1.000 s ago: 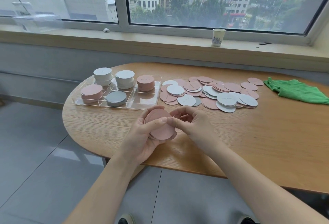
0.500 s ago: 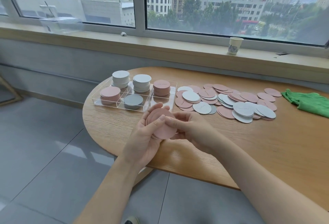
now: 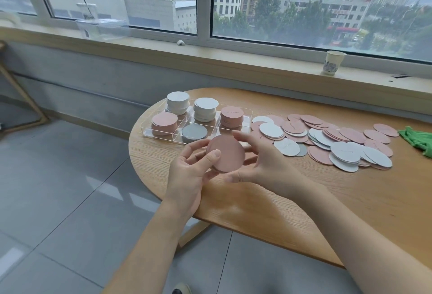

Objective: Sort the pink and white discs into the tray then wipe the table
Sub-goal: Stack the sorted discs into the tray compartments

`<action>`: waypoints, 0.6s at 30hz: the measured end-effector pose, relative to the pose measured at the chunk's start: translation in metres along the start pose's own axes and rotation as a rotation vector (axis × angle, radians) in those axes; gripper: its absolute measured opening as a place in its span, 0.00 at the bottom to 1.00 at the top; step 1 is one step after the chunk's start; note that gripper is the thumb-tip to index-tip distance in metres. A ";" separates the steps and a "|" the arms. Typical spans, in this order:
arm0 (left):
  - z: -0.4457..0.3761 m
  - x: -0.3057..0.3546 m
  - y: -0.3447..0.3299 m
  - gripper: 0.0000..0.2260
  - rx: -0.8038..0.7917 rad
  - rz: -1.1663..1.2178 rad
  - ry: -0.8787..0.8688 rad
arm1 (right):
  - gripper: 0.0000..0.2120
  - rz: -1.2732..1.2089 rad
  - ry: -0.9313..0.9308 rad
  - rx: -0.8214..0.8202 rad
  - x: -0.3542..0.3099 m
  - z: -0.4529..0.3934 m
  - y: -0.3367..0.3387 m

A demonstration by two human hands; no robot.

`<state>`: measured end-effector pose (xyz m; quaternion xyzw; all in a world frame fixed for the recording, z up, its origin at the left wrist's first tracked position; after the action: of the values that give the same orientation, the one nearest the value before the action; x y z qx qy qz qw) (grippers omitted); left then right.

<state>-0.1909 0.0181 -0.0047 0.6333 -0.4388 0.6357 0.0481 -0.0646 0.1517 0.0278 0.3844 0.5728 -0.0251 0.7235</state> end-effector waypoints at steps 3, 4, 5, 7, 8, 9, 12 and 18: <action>-0.004 0.000 -0.003 0.18 -0.026 -0.022 0.000 | 0.52 0.138 0.071 -0.024 -0.007 -0.006 0.003; -0.005 -0.001 -0.004 0.17 -0.031 -0.030 -0.004 | 0.51 0.157 0.079 -0.014 -0.009 -0.009 0.004; -0.006 -0.002 -0.006 0.17 -0.030 -0.038 -0.008 | 0.49 0.165 0.080 0.000 -0.010 -0.011 0.006; -0.008 -0.003 -0.009 0.15 -0.024 -0.044 -0.010 | 0.44 0.158 0.081 0.034 -0.011 -0.013 0.010; -0.009 -0.004 -0.010 0.15 -0.021 -0.047 -0.008 | 0.43 0.154 0.085 0.045 -0.011 -0.014 0.011; -0.011 -0.005 -0.010 0.14 -0.018 -0.053 -0.006 | 0.42 0.151 0.093 0.056 -0.012 -0.015 0.012; -0.016 -0.006 -0.014 0.14 -0.014 -0.072 0.003 | 0.37 0.181 0.129 0.104 -0.009 -0.020 0.012; -0.031 -0.009 -0.021 0.13 0.036 -0.094 -0.030 | 0.39 -0.005 -0.039 0.000 -0.002 -0.035 0.021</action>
<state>-0.2005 0.0544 0.0040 0.6636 -0.3978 0.6307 0.0598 -0.0834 0.1857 0.0388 0.3825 0.5597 -0.0344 0.7343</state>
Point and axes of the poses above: each hand's wrist, its own z-axis away from the middle knuckle, its own y-axis out of the back of the hand, x = y × z, the point moved 2 cm from there along -z, towards the middle knuckle, and after that the axes turned 14 degrees about -y, right-handed, at the moved point
